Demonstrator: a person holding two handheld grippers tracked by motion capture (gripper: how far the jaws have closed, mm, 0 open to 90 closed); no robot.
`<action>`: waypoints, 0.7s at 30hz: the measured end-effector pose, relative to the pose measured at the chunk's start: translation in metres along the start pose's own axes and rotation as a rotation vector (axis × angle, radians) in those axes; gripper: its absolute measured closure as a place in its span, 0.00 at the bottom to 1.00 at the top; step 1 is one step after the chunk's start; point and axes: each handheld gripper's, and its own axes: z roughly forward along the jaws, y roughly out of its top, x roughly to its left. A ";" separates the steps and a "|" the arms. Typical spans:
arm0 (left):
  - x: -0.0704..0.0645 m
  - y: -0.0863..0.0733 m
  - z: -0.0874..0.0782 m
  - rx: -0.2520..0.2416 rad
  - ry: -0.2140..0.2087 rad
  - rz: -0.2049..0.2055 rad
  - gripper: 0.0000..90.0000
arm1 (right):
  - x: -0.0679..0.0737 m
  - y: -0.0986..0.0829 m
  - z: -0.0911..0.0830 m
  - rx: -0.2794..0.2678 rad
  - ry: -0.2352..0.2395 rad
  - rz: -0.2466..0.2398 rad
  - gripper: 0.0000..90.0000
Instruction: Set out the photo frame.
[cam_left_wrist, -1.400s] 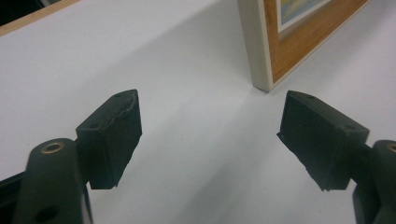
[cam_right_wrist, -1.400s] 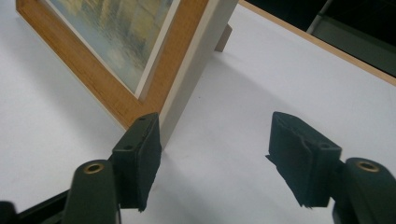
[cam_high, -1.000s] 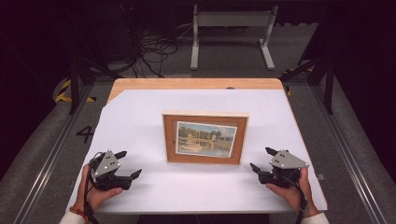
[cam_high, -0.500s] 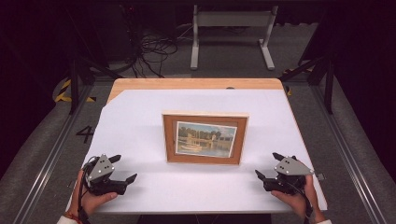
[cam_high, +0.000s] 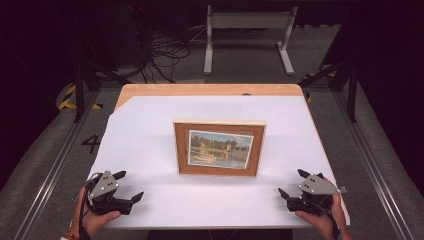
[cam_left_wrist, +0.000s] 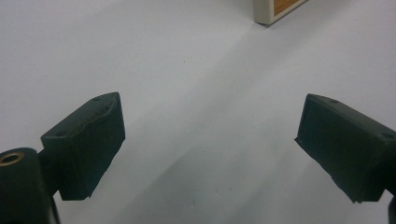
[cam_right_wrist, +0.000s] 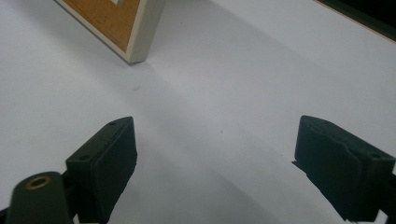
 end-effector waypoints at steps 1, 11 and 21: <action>0.000 0.000 0.000 -0.001 -0.003 -0.005 0.09 | 0.001 -0.001 0.001 0.000 0.003 -0.002 0.15; 0.000 0.001 0.001 -0.010 0.006 -0.003 0.08 | 0.004 0.000 0.003 0.001 0.012 -0.013 0.15; 0.000 0.002 0.001 -0.014 0.007 -0.002 0.08 | 0.006 0.002 0.003 -0.008 0.008 -0.020 0.15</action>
